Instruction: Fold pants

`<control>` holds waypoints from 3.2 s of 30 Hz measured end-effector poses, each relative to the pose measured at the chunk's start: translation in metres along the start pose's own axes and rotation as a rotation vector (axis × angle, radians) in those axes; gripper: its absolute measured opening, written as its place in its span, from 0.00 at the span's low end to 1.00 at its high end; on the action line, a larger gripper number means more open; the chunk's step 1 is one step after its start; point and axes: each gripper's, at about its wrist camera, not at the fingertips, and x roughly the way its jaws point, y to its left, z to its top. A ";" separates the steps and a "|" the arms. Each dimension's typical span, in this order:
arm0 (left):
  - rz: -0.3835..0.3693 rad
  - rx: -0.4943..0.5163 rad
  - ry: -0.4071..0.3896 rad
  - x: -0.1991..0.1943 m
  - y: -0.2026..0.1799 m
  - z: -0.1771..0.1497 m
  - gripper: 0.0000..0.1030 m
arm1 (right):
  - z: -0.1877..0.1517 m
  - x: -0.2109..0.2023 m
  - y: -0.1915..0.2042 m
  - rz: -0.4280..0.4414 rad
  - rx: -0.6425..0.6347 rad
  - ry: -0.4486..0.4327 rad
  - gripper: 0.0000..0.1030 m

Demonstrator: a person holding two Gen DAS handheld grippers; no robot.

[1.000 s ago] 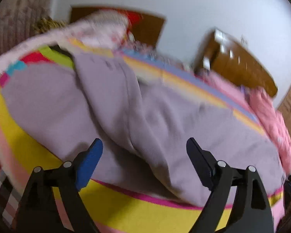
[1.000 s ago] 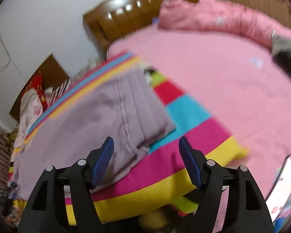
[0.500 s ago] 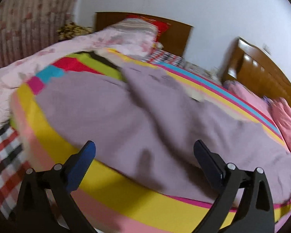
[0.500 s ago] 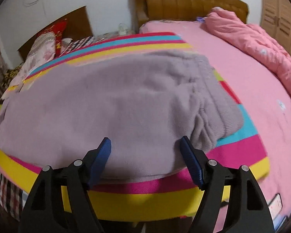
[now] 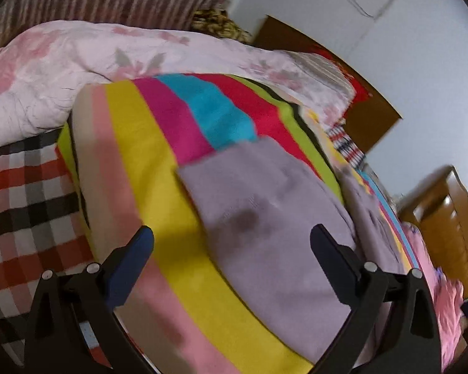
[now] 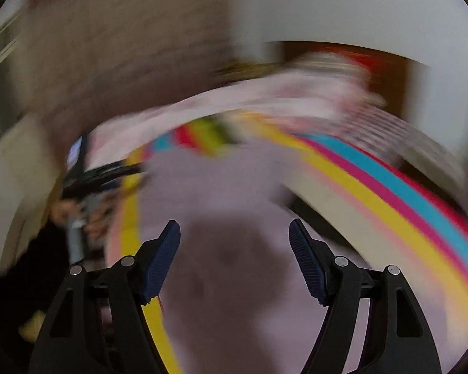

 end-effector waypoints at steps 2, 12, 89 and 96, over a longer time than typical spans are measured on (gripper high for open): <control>0.003 0.001 -0.004 0.004 0.005 0.010 0.96 | 0.050 0.070 0.006 0.096 -0.132 0.079 0.66; 0.032 0.111 0.077 0.055 0.012 0.033 0.85 | 0.128 0.299 0.036 0.267 -0.353 0.418 0.39; -0.212 0.008 0.070 0.033 0.003 0.021 0.16 | 0.121 0.270 0.012 0.233 -0.117 0.254 0.15; -0.205 0.069 -0.042 -0.005 -0.006 0.027 0.09 | 0.130 0.237 0.031 0.190 -0.179 0.145 0.05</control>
